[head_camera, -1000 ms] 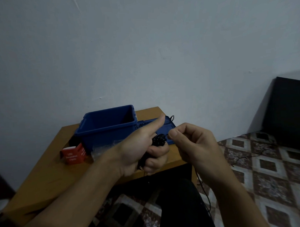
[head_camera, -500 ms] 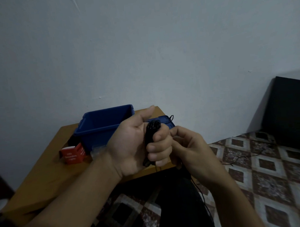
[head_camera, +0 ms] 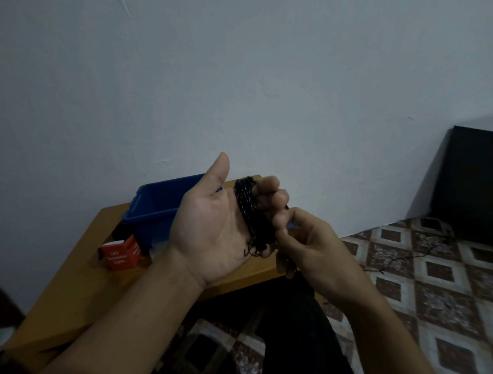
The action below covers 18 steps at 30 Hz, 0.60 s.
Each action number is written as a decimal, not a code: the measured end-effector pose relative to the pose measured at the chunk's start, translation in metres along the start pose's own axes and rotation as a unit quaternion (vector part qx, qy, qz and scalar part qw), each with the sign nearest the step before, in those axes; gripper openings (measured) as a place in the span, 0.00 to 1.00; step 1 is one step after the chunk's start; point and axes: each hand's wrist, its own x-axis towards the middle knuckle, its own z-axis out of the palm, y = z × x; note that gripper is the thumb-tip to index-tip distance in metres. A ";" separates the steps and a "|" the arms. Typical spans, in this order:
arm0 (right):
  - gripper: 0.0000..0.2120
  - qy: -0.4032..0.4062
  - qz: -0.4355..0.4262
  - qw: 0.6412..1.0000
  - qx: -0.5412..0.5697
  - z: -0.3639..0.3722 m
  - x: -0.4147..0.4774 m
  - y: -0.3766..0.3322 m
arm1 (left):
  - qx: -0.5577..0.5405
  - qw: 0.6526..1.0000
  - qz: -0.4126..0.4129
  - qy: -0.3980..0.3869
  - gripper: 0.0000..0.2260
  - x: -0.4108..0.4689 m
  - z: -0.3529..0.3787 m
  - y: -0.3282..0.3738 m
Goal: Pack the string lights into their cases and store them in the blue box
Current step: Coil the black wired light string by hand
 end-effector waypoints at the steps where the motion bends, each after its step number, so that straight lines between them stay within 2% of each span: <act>1: 0.14 -0.008 0.006 1.000 -0.003 0.000 0.000 0.000 | 0.010 1.000 0.010 0.018 0.31 0.000 0.002 0.001; 4: 0.10 -0.040 0.036 0.999 0.006 0.001 0.000 0.003 | 0.039 0.996 0.033 0.069 0.30 0.001 0.009 0.002; 8: 0.08 -0.076 0.047 0.995 -0.041 0.001 -0.002 0.000 | 0.047 0.991 0.058 0.110 0.29 0.002 0.012 0.003; 12: 0.09 -0.077 0.035 0.993 -0.081 0.000 -0.002 -0.002 | 0.056 0.983 0.081 0.152 0.29 0.002 0.013 0.001; 18: 0.07 -0.085 0.038 0.994 -0.056 -0.001 -0.004 -0.004 | 0.086 0.972 0.108 0.190 0.29 0.002 0.016 0.001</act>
